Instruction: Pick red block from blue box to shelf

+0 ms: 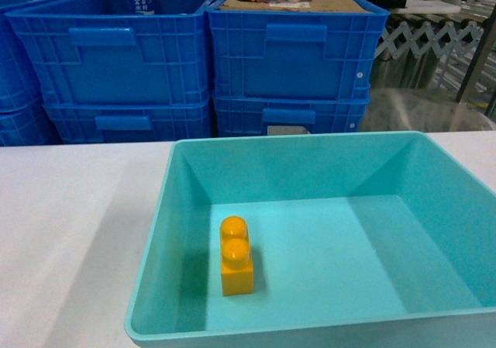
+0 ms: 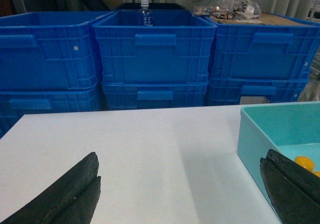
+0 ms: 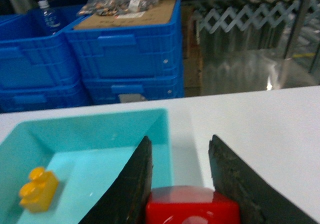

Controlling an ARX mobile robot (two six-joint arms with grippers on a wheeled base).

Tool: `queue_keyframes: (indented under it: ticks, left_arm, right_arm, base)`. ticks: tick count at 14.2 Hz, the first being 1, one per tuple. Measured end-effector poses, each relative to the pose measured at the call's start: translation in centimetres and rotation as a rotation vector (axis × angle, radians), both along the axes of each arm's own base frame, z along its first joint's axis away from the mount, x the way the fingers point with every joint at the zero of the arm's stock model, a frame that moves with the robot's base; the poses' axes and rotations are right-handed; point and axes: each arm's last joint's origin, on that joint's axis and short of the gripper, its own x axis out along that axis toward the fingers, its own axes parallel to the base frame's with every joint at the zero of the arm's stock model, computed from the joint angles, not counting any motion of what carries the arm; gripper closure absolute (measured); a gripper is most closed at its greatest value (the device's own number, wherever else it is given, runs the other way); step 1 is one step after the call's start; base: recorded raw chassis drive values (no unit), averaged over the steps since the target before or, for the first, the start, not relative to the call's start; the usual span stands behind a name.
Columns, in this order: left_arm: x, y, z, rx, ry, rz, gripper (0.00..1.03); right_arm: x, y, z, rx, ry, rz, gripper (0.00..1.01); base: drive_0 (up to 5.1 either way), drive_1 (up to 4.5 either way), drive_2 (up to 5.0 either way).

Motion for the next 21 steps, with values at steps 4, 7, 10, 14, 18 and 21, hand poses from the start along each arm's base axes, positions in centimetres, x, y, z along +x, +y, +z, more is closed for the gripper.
queue_keyframes:
  ticks: [4,7,10,14,18,21]
  left_arm:
    - [0.0,0.0,0.0,0.0,0.0,0.0,0.05]
    - [0.0,0.0,0.0,0.0,0.0,0.0,0.05]
    - [0.0,0.0,0.0,0.0,0.0,0.0,0.05]
    - [0.0,0.0,0.0,0.0,0.0,0.0,0.05]
    - [0.0,0.0,0.0,0.0,0.0,0.0,0.05]
    - [0.0,0.0,0.0,0.0,0.0,0.0,0.05]
  right_arm:
    - [-1.2,2.3,-3.4,-0.027,0.039,0.094,0.72]
    - [-1.7,3.3,-3.1,-0.033,-0.003,0.146,0.73]
    - [-1.5,3.3,-3.1,-0.038,0.002,0.125,0.73]
    - [0.4,1.4,-3.9,-0.025,0.064,-0.002,0.73]
    - [0.8,-0.8,-4.0,-0.009,0.07,-0.088,0.73]
    - [0.0,-0.5,-3.8,-0.013,0.056,-0.074,0.73]
  base:
    - [0.0,0.0,0.0]
    - [0.0,0.0,0.0]
    - [0.0,0.0,0.0]
    - [0.0,0.0,0.0]
    - [0.0,0.0,0.0]
    - [0.0,0.0,0.0]
